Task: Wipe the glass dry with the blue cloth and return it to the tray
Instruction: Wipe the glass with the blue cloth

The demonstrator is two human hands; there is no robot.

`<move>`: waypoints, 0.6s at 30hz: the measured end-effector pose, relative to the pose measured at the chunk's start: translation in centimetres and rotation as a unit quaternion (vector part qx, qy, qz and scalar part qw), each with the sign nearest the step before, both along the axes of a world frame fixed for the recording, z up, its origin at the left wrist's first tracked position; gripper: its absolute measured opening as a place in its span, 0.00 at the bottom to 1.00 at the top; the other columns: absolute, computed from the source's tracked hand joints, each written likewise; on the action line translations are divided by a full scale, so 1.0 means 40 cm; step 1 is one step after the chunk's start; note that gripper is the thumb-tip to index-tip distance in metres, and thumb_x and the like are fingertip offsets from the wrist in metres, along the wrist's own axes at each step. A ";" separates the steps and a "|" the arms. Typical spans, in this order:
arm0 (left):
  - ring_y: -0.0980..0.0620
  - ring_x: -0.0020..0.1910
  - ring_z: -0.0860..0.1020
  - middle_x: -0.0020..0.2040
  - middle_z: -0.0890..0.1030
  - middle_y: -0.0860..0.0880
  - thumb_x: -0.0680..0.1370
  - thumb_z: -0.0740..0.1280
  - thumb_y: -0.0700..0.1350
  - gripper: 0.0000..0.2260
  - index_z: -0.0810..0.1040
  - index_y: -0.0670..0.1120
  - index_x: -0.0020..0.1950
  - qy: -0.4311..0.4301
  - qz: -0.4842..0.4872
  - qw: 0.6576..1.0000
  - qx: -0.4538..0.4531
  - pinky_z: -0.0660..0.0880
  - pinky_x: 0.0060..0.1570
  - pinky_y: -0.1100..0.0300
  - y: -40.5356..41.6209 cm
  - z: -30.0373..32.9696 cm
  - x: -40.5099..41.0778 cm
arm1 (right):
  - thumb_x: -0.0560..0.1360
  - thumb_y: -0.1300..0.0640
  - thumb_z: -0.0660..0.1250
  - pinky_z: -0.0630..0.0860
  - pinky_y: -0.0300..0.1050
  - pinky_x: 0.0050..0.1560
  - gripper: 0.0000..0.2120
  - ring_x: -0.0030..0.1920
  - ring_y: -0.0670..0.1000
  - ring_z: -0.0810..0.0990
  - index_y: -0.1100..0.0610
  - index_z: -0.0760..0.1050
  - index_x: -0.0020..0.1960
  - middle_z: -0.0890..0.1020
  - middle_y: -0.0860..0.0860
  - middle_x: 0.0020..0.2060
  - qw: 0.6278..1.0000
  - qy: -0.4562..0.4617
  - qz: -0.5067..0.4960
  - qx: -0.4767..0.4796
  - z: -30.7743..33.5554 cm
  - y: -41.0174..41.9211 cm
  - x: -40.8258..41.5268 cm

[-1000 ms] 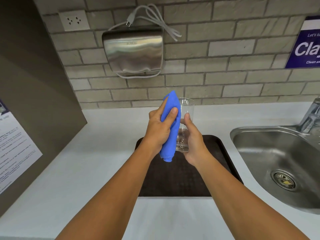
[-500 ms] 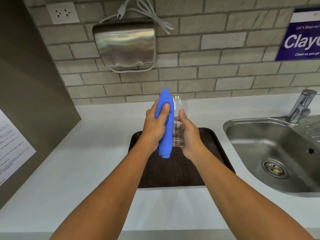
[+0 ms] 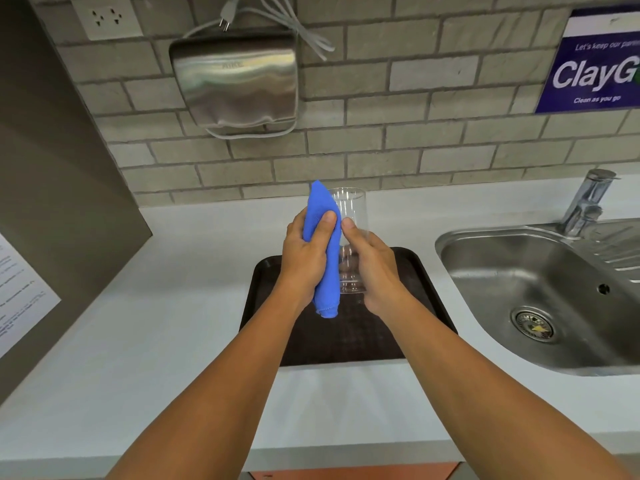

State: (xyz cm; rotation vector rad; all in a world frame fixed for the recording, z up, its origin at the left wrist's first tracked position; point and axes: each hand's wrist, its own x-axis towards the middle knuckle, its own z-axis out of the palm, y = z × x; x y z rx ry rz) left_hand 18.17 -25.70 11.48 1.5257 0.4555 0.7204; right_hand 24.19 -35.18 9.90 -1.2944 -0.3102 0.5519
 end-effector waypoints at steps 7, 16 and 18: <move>0.51 0.32 0.82 0.39 0.84 0.45 0.78 0.67 0.56 0.15 0.82 0.44 0.49 0.050 0.034 0.988 -0.140 0.77 0.27 0.64 0.002 -0.021 -0.018 | 0.64 0.34 0.74 0.82 0.52 0.43 0.36 0.41 0.56 0.83 0.61 0.80 0.60 0.83 0.56 0.42 0.997 0.029 0.066 0.041 0.049 -0.001 -0.008; 0.45 0.35 0.79 0.38 0.79 0.43 0.72 0.65 0.66 0.23 0.77 0.45 0.48 -0.028 0.064 0.993 -0.091 0.79 0.37 0.48 -0.002 0.023 -0.034 | 0.69 0.32 0.68 0.83 0.51 0.44 0.32 0.43 0.55 0.85 0.56 0.77 0.60 0.84 0.56 0.48 0.998 0.017 0.055 0.016 0.020 -0.002 -0.008; 0.45 0.36 0.79 0.41 0.78 0.41 0.73 0.62 0.67 0.26 0.76 0.44 0.52 0.006 0.068 0.996 -0.062 0.79 0.38 0.48 -0.003 0.025 -0.037 | 0.69 0.31 0.68 0.83 0.53 0.46 0.32 0.46 0.57 0.86 0.54 0.78 0.61 0.85 0.58 0.51 0.997 0.032 0.067 0.019 0.016 0.006 -0.013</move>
